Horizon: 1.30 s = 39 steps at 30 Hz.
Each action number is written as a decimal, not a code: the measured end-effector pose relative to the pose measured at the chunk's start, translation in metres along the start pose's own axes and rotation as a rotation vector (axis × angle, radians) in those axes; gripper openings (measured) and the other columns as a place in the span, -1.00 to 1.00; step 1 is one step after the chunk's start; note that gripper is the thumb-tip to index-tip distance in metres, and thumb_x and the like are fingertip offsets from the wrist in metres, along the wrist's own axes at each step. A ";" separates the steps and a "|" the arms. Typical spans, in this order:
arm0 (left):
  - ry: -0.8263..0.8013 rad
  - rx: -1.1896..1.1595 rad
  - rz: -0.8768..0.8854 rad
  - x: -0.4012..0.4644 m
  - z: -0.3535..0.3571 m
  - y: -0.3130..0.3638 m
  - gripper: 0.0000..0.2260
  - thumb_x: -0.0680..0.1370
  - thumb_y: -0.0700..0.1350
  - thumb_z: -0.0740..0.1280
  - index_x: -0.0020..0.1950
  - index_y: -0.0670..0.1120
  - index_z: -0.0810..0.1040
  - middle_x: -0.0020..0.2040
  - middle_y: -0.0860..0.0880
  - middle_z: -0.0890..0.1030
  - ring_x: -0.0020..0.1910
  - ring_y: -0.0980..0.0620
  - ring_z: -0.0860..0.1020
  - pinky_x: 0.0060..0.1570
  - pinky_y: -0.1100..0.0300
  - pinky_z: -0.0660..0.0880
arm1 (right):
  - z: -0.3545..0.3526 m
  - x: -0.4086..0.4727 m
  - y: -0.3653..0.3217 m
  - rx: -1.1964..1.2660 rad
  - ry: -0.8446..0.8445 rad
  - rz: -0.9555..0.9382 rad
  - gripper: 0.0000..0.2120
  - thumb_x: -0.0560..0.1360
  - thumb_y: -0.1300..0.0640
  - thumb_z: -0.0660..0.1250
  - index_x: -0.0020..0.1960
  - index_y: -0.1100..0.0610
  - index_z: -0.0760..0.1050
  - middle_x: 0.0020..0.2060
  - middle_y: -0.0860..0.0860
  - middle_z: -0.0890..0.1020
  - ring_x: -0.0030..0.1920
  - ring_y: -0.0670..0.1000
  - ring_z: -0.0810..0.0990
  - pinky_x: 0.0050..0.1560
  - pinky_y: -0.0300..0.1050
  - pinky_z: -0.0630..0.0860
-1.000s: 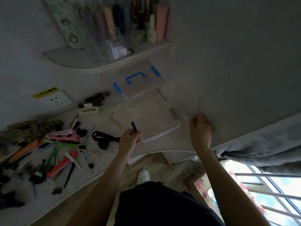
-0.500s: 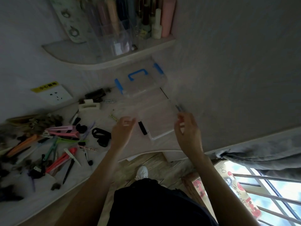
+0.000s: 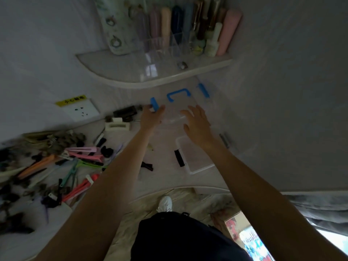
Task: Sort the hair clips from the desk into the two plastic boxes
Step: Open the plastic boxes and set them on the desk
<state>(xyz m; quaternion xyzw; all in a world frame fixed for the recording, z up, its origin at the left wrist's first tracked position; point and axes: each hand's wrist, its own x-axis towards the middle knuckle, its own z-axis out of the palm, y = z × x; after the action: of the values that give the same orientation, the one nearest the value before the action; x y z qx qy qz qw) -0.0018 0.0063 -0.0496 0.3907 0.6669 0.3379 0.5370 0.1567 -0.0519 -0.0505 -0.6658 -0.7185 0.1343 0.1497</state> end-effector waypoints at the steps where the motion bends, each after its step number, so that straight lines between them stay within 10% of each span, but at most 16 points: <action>1: -0.007 0.061 0.012 0.000 -0.005 -0.002 -0.55 0.53 0.03 0.31 0.30 -0.20 0.33 0.11 -0.19 0.59 -0.13 -0.05 0.57 -0.03 -0.02 0.59 | 0.000 -0.004 -0.002 0.010 0.039 -0.029 -0.61 0.46 0.21 0.31 0.29 0.14 0.42 0.34 0.20 0.40 0.38 0.27 0.26 0.40 0.12 0.22; 6: -0.034 0.088 0.069 -0.024 -0.032 -0.030 -0.80 0.60 -0.05 0.21 0.09 -0.17 0.47 -0.20 -0.04 0.57 -0.31 0.12 0.53 -0.33 0.33 0.54 | -0.006 -0.011 0.005 0.017 0.286 0.019 -0.72 0.49 0.04 0.21 0.12 0.15 0.51 0.11 0.18 0.56 0.11 0.22 0.48 0.15 -0.04 0.32; 16: -0.047 -0.079 -0.047 -0.031 -0.068 -0.055 -0.84 0.60 -0.06 0.19 -0.18 0.05 0.44 -0.19 0.04 0.54 -0.22 0.08 0.55 -0.13 0.20 0.54 | -0.005 0.011 0.028 0.289 0.111 0.357 -0.73 0.57 0.31 0.12 0.21 0.24 0.47 0.03 0.23 0.62 -0.03 0.20 0.61 -0.16 -0.14 0.45; 20: -0.032 -0.115 -0.046 -0.034 -0.068 -0.056 -0.85 0.59 -0.09 0.22 -0.16 -0.03 0.48 -0.18 -0.02 0.57 -0.37 0.21 0.59 -0.31 0.36 0.55 | -0.009 0.002 0.008 0.130 0.261 -0.027 -0.74 0.52 0.18 0.19 0.15 0.23 0.52 0.04 0.20 0.61 0.06 0.12 0.52 0.08 -0.09 0.38; 26: -0.042 -0.287 -0.138 -0.043 -0.059 -0.055 -0.85 0.60 -0.09 0.21 0.04 -0.13 0.52 -0.06 -0.10 0.60 -0.29 0.13 0.62 -0.26 0.27 0.59 | 0.011 -0.022 -0.033 -0.162 -0.071 -0.501 -0.65 0.32 0.13 0.38 0.11 0.08 0.55 -0.03 0.08 0.60 -0.02 0.13 0.53 -0.03 -0.05 0.37; 30: -0.042 -0.371 -0.165 -0.046 -0.059 -0.052 -0.71 0.59 -0.04 0.22 0.25 -0.15 0.46 0.02 -0.08 0.59 -0.18 0.07 0.59 -0.21 0.25 0.58 | -0.004 -0.018 -0.034 0.054 0.012 -0.391 -0.80 0.38 0.17 0.39 0.01 0.07 0.57 -0.03 0.03 0.63 -0.02 0.08 0.56 -0.04 -0.09 0.35; 35: -0.021 -0.364 -0.109 -0.042 -0.058 -0.047 -0.86 0.61 -0.07 0.19 -0.09 -0.07 0.48 -0.18 -0.01 0.56 -0.45 0.23 0.60 -0.34 0.34 0.56 | -0.040 -0.018 -0.025 0.535 0.109 -0.135 -0.79 0.41 0.29 0.41 0.04 0.18 0.54 -0.02 -0.03 0.59 -0.02 -0.31 0.50 0.09 -0.49 0.34; 39: -0.028 -0.355 -0.075 -0.043 -0.058 -0.045 -0.84 0.61 -0.09 0.17 -0.16 0.00 0.44 -0.17 -0.01 0.55 -0.24 0.07 0.57 -0.11 0.15 0.55 | -0.064 -0.020 -0.005 0.404 0.285 -0.042 -0.79 0.48 0.26 0.34 0.11 0.24 0.48 -0.01 0.00 0.58 -0.02 -0.17 0.51 0.04 -0.35 0.40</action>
<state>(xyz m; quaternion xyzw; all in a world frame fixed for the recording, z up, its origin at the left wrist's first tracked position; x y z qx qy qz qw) -0.0609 -0.0542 -0.0577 0.2695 0.6036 0.4247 0.6187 0.1781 -0.0724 0.0094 -0.6196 -0.6623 0.1769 0.3823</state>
